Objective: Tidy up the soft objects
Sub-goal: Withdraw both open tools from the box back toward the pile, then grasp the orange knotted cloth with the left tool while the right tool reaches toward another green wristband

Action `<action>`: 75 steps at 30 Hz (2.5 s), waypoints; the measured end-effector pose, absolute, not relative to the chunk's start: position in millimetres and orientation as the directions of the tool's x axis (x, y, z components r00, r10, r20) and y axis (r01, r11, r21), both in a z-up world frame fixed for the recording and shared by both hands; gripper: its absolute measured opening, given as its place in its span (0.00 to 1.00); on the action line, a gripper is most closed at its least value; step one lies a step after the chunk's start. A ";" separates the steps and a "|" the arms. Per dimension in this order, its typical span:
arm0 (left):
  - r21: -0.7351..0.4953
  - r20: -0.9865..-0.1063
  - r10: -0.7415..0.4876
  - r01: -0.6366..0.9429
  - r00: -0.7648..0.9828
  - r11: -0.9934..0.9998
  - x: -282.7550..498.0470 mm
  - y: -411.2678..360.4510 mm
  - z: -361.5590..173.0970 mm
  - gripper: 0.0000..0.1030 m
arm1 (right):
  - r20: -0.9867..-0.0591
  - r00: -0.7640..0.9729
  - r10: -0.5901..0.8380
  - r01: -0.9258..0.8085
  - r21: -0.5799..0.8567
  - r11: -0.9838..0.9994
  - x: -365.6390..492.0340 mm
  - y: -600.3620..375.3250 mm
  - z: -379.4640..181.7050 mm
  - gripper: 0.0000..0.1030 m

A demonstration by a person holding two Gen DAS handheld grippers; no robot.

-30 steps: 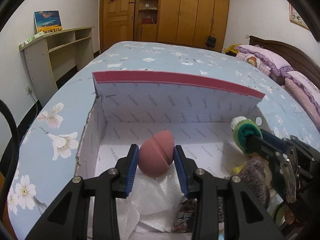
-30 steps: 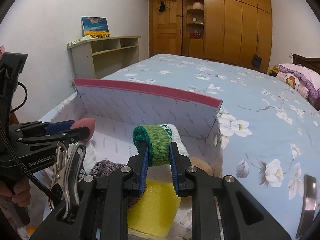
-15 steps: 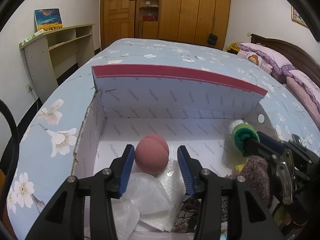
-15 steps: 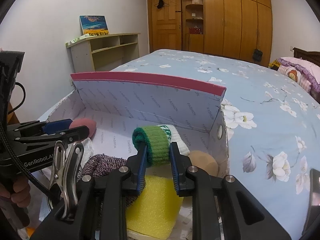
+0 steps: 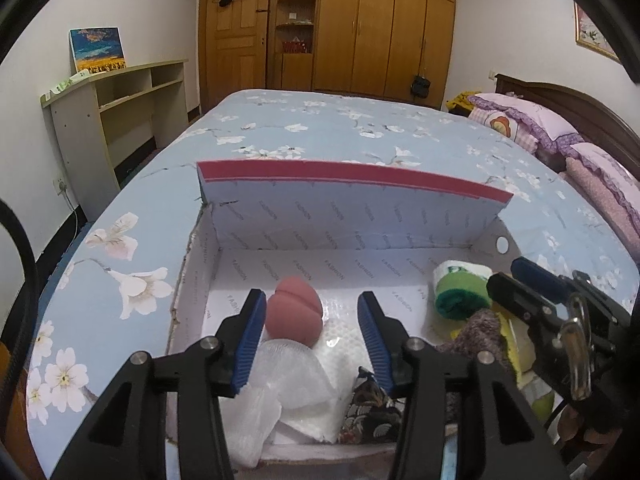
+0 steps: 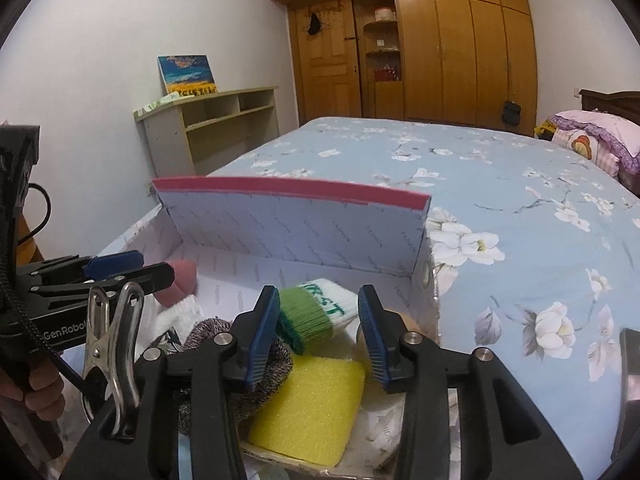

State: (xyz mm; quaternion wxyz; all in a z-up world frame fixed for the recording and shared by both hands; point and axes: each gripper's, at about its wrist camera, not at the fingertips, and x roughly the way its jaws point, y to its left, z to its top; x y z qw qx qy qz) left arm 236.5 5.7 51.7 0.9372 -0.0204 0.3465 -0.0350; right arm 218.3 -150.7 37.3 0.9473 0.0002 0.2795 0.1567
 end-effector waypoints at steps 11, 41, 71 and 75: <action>-0.085 -0.643 -0.116 0.081 0.757 0.993 207.7 9.1 69.4 0.49 | -0.530 0.786 0.319 -0.311 0.107 0.944 190.3 -153.9 50.6 0.41; -0.135 -0.656 -0.169 0.106 0.736 0.985 103.6 14.6 75.7 0.49 | -0.555 0.744 0.371 -0.372 0.117 0.921 82.0 -142.4 55.0 0.41; -0.216 -0.767 -0.261 0.147 0.586 0.965 42.8 4.5 16.3 0.49 | -0.609 0.688 0.396 -0.389 0.151 0.909 29.3 -140.1 28.1 0.41; -0.201 -0.782 -0.251 0.149 0.571 0.968 41.9 -2.1 9.7 0.49 | -0.611 0.686 0.395 -0.382 0.160 0.910 28.2 -142.2 26.5 0.41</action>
